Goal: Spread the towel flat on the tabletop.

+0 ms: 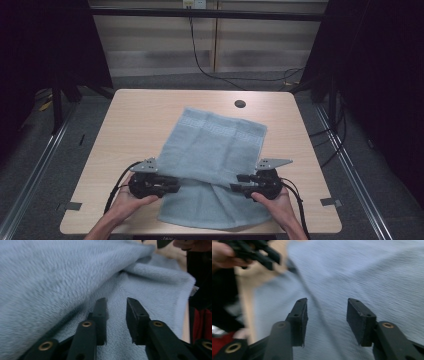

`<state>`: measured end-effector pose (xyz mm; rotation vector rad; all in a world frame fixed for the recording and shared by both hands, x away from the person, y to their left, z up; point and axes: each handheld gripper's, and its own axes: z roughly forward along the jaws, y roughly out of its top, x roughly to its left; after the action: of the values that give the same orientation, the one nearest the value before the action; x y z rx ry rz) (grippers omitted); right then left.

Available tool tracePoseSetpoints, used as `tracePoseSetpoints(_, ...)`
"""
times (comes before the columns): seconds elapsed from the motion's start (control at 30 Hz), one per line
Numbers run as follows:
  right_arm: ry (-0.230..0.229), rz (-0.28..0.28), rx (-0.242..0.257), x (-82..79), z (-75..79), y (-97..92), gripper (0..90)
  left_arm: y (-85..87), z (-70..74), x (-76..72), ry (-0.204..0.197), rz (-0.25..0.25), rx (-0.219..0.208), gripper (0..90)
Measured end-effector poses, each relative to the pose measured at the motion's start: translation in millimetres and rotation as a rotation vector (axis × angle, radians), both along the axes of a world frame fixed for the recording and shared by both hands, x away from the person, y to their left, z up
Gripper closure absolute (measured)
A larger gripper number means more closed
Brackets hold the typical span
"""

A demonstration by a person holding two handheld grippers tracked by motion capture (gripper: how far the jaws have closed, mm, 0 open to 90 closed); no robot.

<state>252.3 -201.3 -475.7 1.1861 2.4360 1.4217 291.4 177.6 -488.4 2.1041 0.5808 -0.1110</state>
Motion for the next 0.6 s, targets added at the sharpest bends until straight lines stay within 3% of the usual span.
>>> tracePoseSetpoints(0.07,-0.002,-0.018,0.034,3.9,-2.0,-9.1,41.3,-4.7,-6.0,0.5,0.002,-0.026,0.022,63.8)
tracePoseSetpoints(0.1,-0.005,-0.021,0.036,6.0,-2.9,-12.5,39.7,-5.6,-7.8,1.3,0.014,-0.009,0.031,62.0)
tracePoseSetpoints(0.27,0.029,0.027,-0.013,12.2,-14.9,-9.1,35.6,-9.3,-12.2,-2.4,-0.017,-0.006,0.052,56.5)
tracePoseSetpoints(0.3,0.031,0.029,-0.022,12.0,-17.1,-6.7,34.6,-9.5,-13.8,-2.1,-0.018,0.004,0.072,54.9)
tracePoseSetpoints(0.4,0.021,0.039,-0.056,10.8,-20.4,-0.5,36.5,-8.9,-16.4,-4.5,-0.037,-0.008,0.071,49.3)
tracePoseSetpoints(0.47,0.018,0.031,-0.087,9.9,-22.0,1.2,45.3,-9.6,-16.9,-5.6,-0.044,-0.008,0.071,49.2)
tracePoseSetpoints(0.5,0.013,0.016,-0.096,10.1,-22.3,0.6,55.6,-9.2,-17.4,-6.0,-0.051,-0.014,0.069,49.3)
tracePoseSetpoints(0.53,0.011,-0.006,-0.094,11.2,-22.4,-1.2,66.1,-9.2,-17.7,-8.1,-0.091,-0.009,0.088,51.0)
tracePoseSetpoints(0.6,0.016,-0.029,-0.037,14.3,-20.9,-6.4,77.5,-9.5,-17.4,-10.1,-0.119,-0.019,0.104,55.6)
